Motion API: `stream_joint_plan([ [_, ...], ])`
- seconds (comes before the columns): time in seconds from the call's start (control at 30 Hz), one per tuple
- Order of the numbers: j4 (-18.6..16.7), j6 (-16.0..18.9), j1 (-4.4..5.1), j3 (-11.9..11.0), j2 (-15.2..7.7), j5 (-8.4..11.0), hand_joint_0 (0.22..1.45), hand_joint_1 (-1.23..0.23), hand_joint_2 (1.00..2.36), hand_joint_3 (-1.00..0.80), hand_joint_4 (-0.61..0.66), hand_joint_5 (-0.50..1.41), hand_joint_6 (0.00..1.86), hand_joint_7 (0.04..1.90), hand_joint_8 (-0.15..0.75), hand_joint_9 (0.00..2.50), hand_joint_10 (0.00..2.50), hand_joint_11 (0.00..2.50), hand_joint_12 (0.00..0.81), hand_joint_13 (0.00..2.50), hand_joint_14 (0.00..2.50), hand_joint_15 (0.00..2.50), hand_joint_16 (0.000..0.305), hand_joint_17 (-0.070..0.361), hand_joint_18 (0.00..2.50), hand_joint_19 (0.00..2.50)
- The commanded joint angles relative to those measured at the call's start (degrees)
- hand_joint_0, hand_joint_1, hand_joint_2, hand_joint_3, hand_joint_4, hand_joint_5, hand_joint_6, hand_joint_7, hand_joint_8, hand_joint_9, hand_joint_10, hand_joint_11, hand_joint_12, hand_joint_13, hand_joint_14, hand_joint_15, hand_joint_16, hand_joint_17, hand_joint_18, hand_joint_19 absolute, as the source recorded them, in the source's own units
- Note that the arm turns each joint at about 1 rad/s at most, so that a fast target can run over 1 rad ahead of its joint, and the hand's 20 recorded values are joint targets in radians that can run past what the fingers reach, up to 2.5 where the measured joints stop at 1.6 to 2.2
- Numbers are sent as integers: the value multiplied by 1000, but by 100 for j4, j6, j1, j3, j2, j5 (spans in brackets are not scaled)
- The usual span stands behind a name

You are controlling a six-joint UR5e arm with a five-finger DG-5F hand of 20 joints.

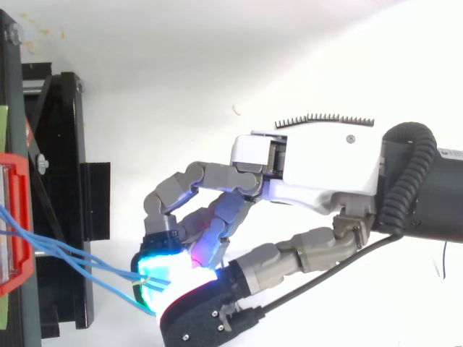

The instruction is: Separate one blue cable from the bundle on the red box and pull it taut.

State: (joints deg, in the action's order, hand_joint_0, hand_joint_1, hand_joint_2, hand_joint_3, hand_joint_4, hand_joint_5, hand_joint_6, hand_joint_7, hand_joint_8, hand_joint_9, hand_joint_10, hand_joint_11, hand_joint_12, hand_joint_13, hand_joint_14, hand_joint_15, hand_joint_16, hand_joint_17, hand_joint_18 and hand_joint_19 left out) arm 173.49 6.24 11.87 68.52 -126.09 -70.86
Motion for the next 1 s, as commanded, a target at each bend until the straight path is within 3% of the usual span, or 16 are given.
stream_joint_plan([
  [0.0,1,0,0,4,6,2,595,-769,1012,-278,91,-91,814,1202,333,1092,19,699,379,677,9,289,53,119,633,528],
  [0.27,1,0,0,-5,6,11,638,-909,1017,-204,-27,-134,872,1107,304,1000,17,712,363,628,9,273,50,113,614,481],
  [0.3,1,0,0,-5,6,19,668,-949,1017,-218,-46,-141,881,1182,299,978,17,718,365,626,9,271,50,113,617,473],
  [0.53,-8,0,0,4,6,28,766,-945,1000,-500,-124,-159,905,1119,279,922,17,712,356,604,8,251,49,111,618,422],
  [0.73,-34,0,0,-5,6,28,568,-857,1000,-500,67,-125,877,1162,307,1018,17,720,366,635,9,272,49,111,618,503],
  [0.97,-34,0,0,-5,6,2,483,-618,1000,-500,97,-97,855,1193,349,1146,15,722,396,695,9,293,56,125,670,532],
])
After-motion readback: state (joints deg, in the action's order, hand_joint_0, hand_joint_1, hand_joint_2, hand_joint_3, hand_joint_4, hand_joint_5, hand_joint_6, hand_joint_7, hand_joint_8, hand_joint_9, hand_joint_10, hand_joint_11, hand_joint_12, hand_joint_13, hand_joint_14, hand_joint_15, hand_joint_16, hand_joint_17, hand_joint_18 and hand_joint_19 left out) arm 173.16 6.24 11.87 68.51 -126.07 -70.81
